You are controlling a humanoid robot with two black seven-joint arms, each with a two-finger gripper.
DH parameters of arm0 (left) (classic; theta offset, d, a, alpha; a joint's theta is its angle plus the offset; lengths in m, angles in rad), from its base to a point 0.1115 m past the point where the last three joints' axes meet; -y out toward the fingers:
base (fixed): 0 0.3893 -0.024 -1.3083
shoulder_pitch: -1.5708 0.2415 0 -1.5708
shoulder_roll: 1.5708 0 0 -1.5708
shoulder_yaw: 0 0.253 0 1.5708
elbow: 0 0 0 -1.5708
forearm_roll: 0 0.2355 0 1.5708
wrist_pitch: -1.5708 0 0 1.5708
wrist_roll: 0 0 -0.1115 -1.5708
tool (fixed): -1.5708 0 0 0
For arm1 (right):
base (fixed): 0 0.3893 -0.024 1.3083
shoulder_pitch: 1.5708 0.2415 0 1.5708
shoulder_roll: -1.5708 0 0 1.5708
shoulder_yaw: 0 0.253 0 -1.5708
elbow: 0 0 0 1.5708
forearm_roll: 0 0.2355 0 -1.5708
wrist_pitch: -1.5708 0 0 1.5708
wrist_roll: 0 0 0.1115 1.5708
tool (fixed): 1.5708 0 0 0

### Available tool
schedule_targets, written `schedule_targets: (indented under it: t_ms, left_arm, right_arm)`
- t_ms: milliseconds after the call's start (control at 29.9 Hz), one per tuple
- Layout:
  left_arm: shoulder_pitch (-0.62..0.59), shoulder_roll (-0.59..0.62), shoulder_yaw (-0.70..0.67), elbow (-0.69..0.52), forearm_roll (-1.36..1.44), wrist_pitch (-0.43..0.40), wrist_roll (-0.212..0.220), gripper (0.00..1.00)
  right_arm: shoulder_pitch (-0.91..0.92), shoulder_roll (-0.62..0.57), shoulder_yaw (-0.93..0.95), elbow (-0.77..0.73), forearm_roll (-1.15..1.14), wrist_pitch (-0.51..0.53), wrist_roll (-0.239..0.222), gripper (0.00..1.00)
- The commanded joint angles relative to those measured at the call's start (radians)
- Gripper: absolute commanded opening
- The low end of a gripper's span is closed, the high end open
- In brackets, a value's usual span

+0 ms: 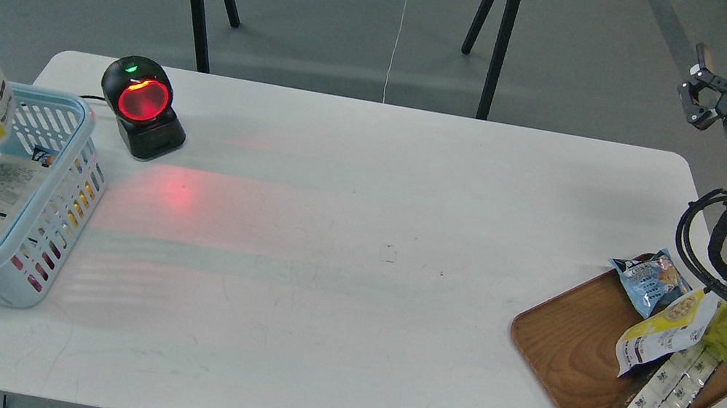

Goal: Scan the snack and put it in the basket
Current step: 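Lift the pouch over the blue basket with the left gripper, then release the pouch into the blue basket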

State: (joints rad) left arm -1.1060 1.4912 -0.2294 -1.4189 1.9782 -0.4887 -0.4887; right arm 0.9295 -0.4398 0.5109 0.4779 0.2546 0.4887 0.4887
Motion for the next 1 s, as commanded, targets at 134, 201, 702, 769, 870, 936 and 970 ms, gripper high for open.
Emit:
schedule_targets:
  t_ms: [134, 201, 702, 769, 870, 936, 970]
  left_arm:
    - [-0.002, 0.0, 0.004, -0.003, -0.022, 0.0, 0.0, 0.0]
    - [0.0, 0.0, 0.005, -0.003, -0.024, 0.0, 0.0, 0.0]
    - [-0.002, -0.002, 0.022, -0.011, -0.024, 0.0, 0.0, 0.04]
    - [-0.002, -0.002, 0.022, -0.011, -0.024, 0.0, 0.0, 0.05]
    - [-0.002, -0.002, 0.022, -0.011, -0.024, 0.0, 0.0, 0.05]
    - [-0.003, -0.006, 0.022, -0.011, -0.024, 0.0, 0.0, 0.06]
    - [-0.003, -0.008, 0.022, -0.011, -0.024, 0.0, 0.0, 0.06]
  right_arm:
    - [0.0, 0.001, 0.0, -0.004, 0.0, 0.0, 0.0, 0.99]
    - [0.0, 0.001, 0.001, -0.005, 0.002, 0.0, 0.0, 0.99]
    - [0.0, 0.001, 0.0, -0.007, 0.0, 0.0, 0.0, 0.99]
    - [0.0, 0.001, 0.0, -0.005, 0.0, 0.0, 0.0, 0.99]
    - [0.0, 0.001, 0.0, -0.007, 0.0, 0.0, 0.0, 0.99]
    - [0.0, 0.001, 0.0, -0.007, 0.0, 0.0, 0.0, 0.99]
    - [0.0, 0.001, 0.0, -0.005, 0.0, 0.0, 0.0, 0.99]
